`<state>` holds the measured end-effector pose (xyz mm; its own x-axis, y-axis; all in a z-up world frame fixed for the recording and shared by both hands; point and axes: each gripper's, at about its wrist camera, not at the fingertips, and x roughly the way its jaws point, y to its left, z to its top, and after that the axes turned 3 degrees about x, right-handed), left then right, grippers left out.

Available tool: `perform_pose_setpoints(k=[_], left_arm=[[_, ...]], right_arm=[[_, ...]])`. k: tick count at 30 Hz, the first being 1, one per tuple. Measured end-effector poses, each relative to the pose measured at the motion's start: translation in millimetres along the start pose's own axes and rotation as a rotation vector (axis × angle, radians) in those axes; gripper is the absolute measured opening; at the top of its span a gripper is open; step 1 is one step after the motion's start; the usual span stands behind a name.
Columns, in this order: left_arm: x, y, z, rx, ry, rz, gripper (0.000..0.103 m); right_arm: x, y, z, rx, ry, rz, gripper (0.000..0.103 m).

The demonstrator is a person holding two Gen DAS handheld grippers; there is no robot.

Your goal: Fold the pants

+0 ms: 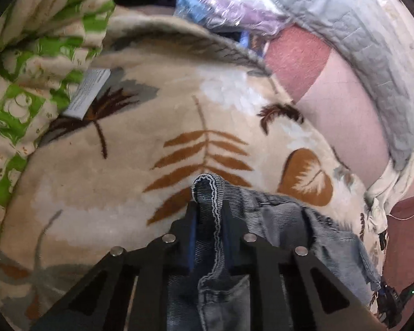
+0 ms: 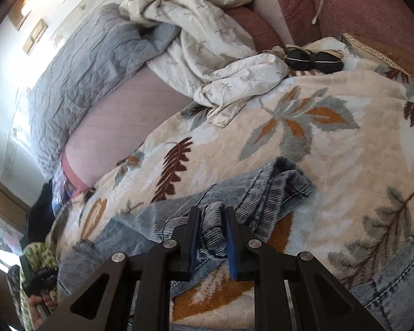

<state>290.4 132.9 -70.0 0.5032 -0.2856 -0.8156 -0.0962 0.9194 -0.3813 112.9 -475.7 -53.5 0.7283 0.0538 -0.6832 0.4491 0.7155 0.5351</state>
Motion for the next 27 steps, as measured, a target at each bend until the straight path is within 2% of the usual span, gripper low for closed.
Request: perform_pose_setpoints(k=[5, 12, 13, 17, 20, 27], left_arm=[[-35.6, -19.2, -2.6, 0.058, -0.086, -0.024, 0.015], [-99.8, -36.6, -22.5, 0.085, -0.209, -0.146, 0.015], [-110.8, -37.4, -30.9, 0.08, -0.233, -0.176, 0.015], [-137.8, -45.3, -54.5, 0.084, -0.277, -0.22, 0.014], [-160.8, -51.6, -73.4, 0.138, -0.312, -0.232, 0.014], [-206.1, -31.6, -131.2, 0.184, -0.353, -0.278, 0.014]], right_arm=[[-8.7, -10.2, 10.5, 0.047, -0.026, 0.031, 0.018], [-36.8, -23.6, 25.2, 0.115, -0.084, 0.091, 0.018], [-42.1, -26.0, 27.3, 0.122, -0.093, 0.096, 0.018], [-72.8, -44.7, 35.9, 0.171, -0.143, 0.122, 0.018], [-96.4, -61.9, 40.1, 0.19, -0.175, 0.119, 0.018], [-137.9, -112.9, 36.8, 0.302, -0.215, 0.145, 0.018]])
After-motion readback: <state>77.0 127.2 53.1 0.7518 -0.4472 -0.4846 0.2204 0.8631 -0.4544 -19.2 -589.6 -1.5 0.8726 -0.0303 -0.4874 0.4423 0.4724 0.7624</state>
